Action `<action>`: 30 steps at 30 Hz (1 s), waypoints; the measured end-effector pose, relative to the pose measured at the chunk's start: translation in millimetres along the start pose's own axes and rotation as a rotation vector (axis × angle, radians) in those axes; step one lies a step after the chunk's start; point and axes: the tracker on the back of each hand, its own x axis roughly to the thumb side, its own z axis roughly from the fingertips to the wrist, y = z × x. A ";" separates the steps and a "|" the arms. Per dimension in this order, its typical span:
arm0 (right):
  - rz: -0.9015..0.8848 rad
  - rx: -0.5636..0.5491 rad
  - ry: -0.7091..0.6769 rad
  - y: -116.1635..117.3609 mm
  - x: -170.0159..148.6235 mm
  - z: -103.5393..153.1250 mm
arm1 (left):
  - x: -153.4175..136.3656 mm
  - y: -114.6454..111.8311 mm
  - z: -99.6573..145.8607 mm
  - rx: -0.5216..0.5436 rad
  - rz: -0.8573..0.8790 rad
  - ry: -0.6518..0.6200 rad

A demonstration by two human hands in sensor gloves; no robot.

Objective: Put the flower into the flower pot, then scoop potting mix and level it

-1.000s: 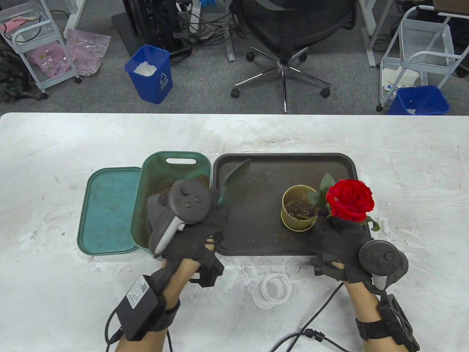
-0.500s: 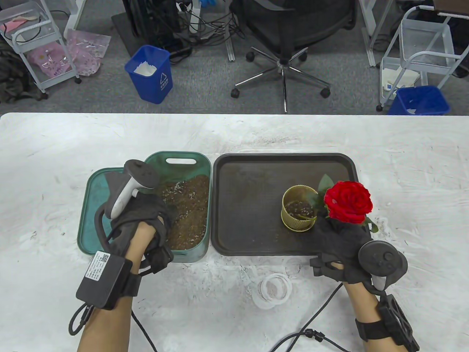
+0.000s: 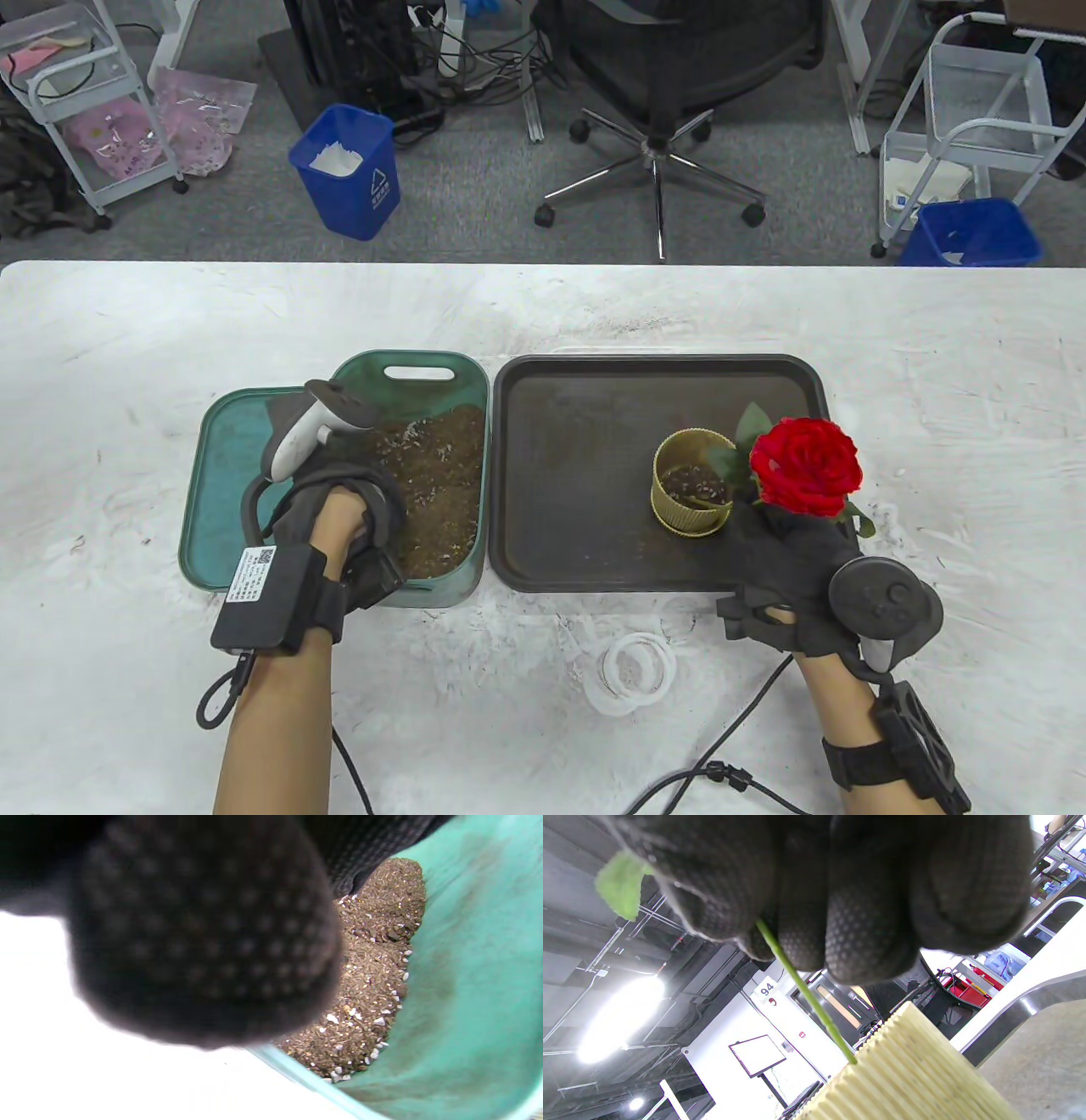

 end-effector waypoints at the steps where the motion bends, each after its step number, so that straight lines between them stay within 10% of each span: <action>1: -0.001 0.000 0.000 0.1 0.1 0.1 | -0.4 0.1 -0.6 -0.003 0.009 -0.009; 30: -0.010 0.002 0.010 -0.8 0.2 -0.8 | 25.8 -7.6 -19.5 -0.050 0.424 -0.196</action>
